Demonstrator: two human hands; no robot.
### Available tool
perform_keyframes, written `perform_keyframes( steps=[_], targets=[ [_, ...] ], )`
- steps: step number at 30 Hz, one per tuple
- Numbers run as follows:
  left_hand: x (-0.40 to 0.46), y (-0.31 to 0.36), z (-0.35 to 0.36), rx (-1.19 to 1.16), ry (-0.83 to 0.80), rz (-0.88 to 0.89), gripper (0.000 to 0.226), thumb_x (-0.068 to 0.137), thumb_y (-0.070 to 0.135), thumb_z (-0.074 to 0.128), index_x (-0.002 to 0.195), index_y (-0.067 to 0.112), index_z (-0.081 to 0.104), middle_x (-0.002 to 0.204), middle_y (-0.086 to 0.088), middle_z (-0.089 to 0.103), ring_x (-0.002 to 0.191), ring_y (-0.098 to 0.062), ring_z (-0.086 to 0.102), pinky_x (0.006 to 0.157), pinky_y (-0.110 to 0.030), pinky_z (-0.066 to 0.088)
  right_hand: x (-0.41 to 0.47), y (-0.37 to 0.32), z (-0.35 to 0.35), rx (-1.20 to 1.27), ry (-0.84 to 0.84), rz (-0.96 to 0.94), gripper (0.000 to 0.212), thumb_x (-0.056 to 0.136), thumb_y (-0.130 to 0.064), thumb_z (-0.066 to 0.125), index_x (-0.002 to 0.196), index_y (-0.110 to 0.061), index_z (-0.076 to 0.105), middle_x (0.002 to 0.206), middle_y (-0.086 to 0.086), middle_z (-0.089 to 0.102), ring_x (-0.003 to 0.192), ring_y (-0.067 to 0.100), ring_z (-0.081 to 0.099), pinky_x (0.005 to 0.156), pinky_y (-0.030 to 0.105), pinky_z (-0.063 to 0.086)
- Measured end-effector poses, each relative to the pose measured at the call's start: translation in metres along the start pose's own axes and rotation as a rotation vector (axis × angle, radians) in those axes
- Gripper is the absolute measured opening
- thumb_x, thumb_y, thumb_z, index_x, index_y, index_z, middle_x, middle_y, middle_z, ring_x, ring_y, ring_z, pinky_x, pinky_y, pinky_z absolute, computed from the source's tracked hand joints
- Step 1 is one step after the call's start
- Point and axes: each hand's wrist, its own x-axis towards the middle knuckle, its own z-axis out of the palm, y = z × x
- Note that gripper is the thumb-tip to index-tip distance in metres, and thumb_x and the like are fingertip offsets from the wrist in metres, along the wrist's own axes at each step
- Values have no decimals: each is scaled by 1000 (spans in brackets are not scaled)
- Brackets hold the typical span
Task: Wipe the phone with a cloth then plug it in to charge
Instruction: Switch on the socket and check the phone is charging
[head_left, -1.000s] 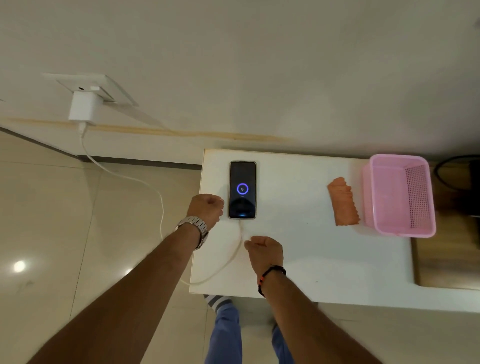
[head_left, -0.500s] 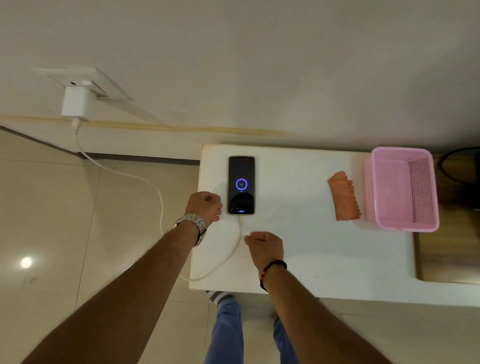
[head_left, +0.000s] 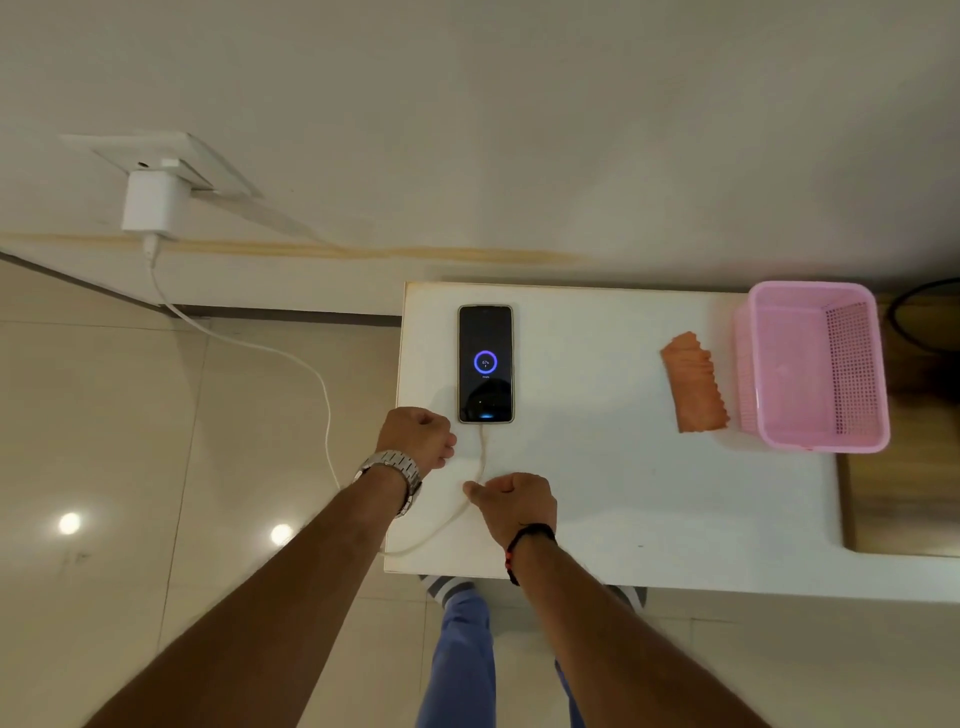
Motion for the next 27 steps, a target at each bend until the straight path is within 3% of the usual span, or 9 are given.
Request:
perform_keyframes(
  steps=[2, 5, 9, 11, 15, 18, 22, 27],
  targets=[
    [-8, -11, 0, 99, -17, 12, 19, 92, 14, 59, 84, 6, 73, 74, -8, 78, 73, -26, 77, 72, -40, 66, -3, 1, 5, -2, -10, 14, 30, 75, -46, 83, 77, -17, 76, 71, -7, 71, 62, 4, 58, 66, 22, 48],
    [-27, -38, -2, 490, -30, 148, 24, 91, 21, 57, 74, 10, 70, 76, -3, 74, 75, -26, 73, 71, -32, 60, -4, 2, 5, 20, -21, 25, 13, 80, -33, 81, 82, -20, 78, 78, -7, 75, 77, 14, 69, 72, 25, 56],
    [-61, -83, 2, 827, -67, 241, 21, 95, 26, 52, 87, 19, 70, 88, -2, 74, 83, -23, 72, 72, -27, 58, -8, 1, 2, 61, -29, 16, 10, 82, -28, 77, 84, -18, 79, 84, -1, 78, 82, 19, 72, 83, 35, 62],
    [-75, -98, 7, 852, -96, 203, 18, 94, 29, 52, 95, 20, 68, 94, -1, 73, 85, -22, 71, 72, -27, 57, -9, 1, 2, 83, -30, 10, 16, 81, -34, 78, 83, -18, 79, 83, 0, 78, 82, 20, 72, 82, 36, 63],
    [-96, -115, 21, 859, -136, 204, 16, 95, 31, 52, 91, 22, 64, 97, 1, 67, 94, -20, 67, 77, -26, 53, -11, 0, 0, 63, 7, -12, 11, 82, -31, 78, 88, -21, 78, 88, -5, 78, 85, 16, 71, 83, 34, 61],
    [-109, -125, 30, 977, -154, 183, 24, 94, 40, 51, 101, 24, 66, 105, 3, 66, 100, -19, 66, 81, -29, 55, -14, 1, -2, 25, 53, -28, 8, 83, -30, 76, 86, -22, 77, 84, -8, 76, 80, 13, 71, 75, 29, 59],
    [-116, -132, 40, 975, -376, 140, 34, 85, 35, 47, 106, 19, 69, 105, -3, 72, 97, -26, 70, 80, -30, 57, -18, 2, -4, -4, 85, -43, 10, 84, -33, 75, 86, -23, 77, 82, -10, 76, 77, 11, 70, 69, 24, 56],
    [-112, -129, 49, 1059, -423, 241, 31, 81, 41, 37, 85, 22, 62, 82, 2, 65, 82, -22, 69, 70, -31, 54, -15, 3, -8, -18, 74, -57, 12, 83, -34, 76, 88, -23, 76, 85, -9, 76, 82, 12, 70, 78, 30, 60]
  ],
)
